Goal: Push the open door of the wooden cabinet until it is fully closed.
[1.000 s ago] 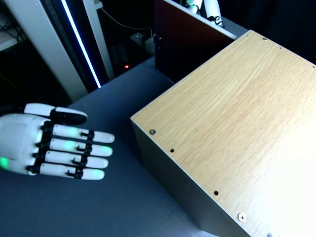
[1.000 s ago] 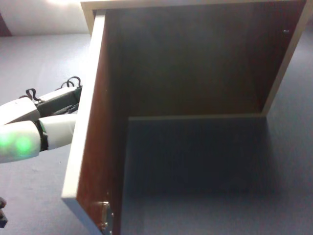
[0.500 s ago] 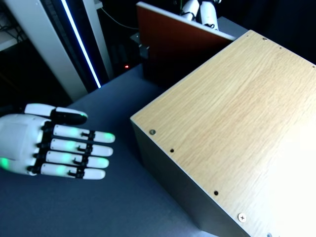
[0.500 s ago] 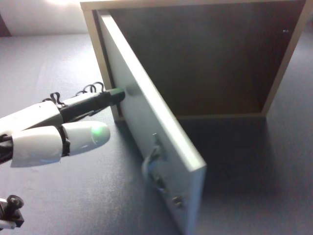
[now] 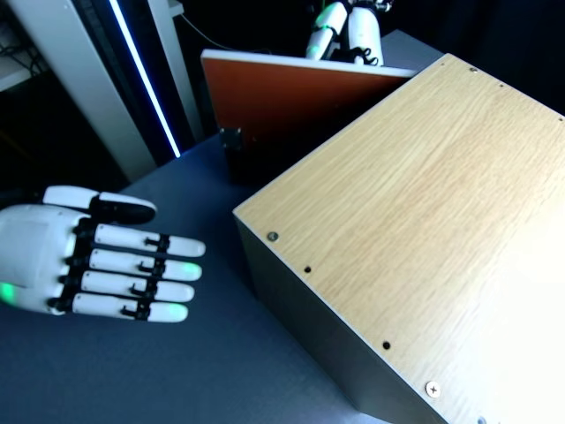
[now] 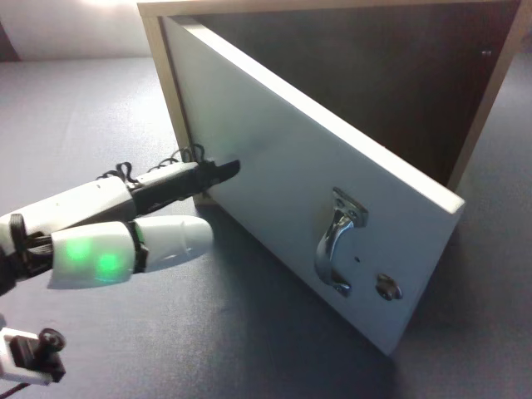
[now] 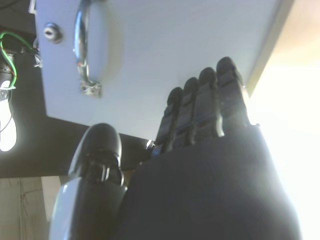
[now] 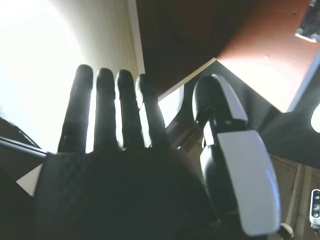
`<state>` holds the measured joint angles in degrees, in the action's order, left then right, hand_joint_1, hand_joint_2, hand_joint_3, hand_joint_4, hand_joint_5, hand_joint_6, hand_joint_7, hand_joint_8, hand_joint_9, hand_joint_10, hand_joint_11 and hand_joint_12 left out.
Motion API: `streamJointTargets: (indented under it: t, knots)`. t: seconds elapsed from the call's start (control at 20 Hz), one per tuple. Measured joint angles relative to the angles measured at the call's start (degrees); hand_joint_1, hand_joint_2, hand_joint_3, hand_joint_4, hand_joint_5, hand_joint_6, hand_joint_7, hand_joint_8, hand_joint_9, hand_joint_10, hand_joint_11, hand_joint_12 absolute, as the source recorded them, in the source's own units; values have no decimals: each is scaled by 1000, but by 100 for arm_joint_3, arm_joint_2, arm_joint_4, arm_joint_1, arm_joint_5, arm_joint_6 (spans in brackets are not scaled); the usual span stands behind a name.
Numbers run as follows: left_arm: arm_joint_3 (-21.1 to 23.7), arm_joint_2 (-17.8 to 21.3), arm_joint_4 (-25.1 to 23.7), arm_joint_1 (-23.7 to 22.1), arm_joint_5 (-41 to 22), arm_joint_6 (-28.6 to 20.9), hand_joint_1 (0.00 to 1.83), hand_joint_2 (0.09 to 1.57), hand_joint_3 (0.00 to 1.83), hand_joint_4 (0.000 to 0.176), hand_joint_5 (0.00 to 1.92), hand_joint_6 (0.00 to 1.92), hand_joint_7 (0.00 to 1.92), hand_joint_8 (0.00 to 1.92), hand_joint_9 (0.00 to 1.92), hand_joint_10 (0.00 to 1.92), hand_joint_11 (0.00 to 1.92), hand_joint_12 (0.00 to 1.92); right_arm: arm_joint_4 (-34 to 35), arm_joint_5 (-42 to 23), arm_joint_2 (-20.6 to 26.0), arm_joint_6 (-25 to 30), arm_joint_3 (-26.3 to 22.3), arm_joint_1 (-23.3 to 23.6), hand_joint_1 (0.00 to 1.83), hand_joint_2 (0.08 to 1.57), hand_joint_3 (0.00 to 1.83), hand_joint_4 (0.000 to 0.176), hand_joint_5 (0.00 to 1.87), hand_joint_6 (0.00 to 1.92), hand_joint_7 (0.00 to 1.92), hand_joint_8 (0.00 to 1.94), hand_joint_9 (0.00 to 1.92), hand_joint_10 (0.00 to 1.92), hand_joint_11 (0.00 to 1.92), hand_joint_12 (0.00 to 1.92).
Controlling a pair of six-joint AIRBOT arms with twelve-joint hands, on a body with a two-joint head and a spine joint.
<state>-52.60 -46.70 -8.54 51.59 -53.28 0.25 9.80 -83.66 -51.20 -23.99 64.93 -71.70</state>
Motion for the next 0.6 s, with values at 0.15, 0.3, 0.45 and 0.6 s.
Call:
streamJointTargets:
  t: [0.15,0.3,0.45,0.6]
  knots:
    - [-15,-48,-199,-153,74,4,0,1441,8,0,52,11,22,7,5,2,7,3,4,2,0,0,0,0,411,1364,0,0,184,1,166,1,145,2,102,103]
    - [-81,-173,-297,-293,144,4,0,1433,3,0,68,14,27,7,14,5,20,8,0,-2,0,2,0,0,403,1356,0,0,194,0,194,1,185,1,161,80]
    - [-168,-321,-352,-354,216,4,0,1434,3,0,50,3,14,0,6,0,13,3,7,0,0,0,2,0,381,1346,0,0,200,1,195,0,193,2,181,80]
    - [-260,-426,-334,-431,297,4,0,1439,4,0,33,0,0,0,0,0,0,0,7,0,0,2,11,0,383,1355,3,0,185,1,176,2,171,0,159,64]
